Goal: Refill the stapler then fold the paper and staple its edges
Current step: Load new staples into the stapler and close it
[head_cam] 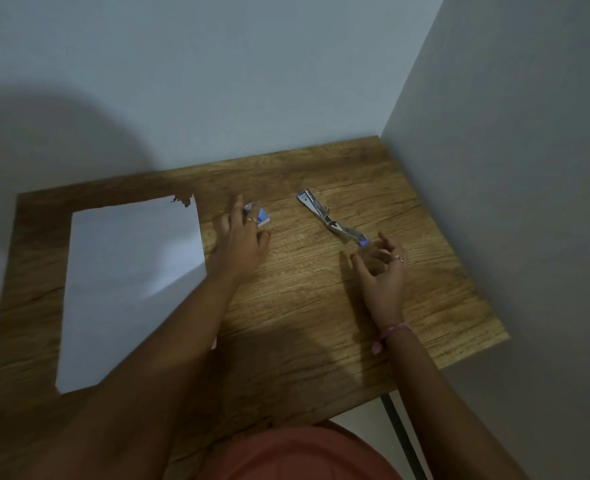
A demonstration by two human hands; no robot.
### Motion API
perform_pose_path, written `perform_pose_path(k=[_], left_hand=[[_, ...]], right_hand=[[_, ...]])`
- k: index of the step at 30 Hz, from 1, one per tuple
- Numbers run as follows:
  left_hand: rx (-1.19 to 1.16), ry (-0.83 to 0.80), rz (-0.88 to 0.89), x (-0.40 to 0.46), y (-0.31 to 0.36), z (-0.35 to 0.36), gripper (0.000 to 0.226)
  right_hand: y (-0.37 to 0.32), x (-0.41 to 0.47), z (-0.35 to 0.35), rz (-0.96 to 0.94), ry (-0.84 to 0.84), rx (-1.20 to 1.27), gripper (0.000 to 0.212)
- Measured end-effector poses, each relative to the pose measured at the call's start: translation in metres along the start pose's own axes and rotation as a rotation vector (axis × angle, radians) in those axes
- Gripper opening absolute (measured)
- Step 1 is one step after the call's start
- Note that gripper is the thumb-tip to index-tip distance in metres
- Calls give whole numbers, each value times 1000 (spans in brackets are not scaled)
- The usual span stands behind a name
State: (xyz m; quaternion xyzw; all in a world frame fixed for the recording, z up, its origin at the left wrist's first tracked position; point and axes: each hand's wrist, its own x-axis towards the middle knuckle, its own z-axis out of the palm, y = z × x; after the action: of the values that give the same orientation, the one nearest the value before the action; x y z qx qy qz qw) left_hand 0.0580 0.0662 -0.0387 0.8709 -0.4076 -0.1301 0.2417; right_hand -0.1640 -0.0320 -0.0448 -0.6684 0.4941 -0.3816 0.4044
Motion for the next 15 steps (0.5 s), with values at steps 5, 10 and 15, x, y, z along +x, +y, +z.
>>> perform_pose_path(k=[5,10,15], left_hand=[[213,6,89,1,-2,-5,48],[204,48,103,-35,2,6,44],[75,55,44,-76,8,14,39]], right_hand=[[0,-28,3,47,29,110,24],[-1,-56,6,-36,-186,-28,8],[-8,-74,13,-48,-337,-125,16]])
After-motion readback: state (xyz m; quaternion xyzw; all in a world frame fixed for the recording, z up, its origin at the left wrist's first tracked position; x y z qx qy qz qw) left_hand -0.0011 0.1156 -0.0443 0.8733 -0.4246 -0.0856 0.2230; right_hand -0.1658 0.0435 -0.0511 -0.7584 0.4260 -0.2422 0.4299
